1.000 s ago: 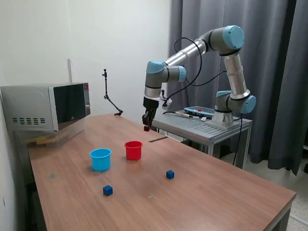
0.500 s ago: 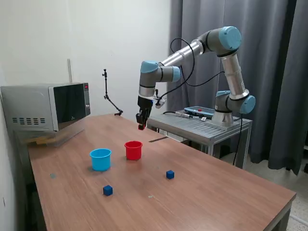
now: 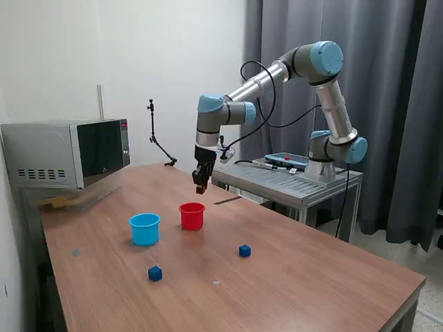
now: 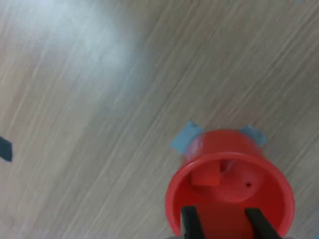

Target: Place red objects in the red bin, and blue objects in the blue bin.

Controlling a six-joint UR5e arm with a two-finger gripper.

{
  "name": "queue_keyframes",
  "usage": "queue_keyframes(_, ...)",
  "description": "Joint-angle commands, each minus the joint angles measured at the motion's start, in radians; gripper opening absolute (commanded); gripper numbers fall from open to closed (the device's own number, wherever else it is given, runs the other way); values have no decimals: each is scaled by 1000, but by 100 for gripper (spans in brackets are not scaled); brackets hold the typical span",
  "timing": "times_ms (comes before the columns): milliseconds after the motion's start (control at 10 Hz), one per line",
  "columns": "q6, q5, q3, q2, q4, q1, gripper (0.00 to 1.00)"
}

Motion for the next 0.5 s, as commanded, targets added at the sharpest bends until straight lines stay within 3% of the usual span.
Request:
queue_keyframes(0,0,52,0,25,-47,5,0)
queue_keyframes(300,2,61,1,38,-50,3,0)
queue_keyframes(400,2,85,10,54,-64,-1,0)
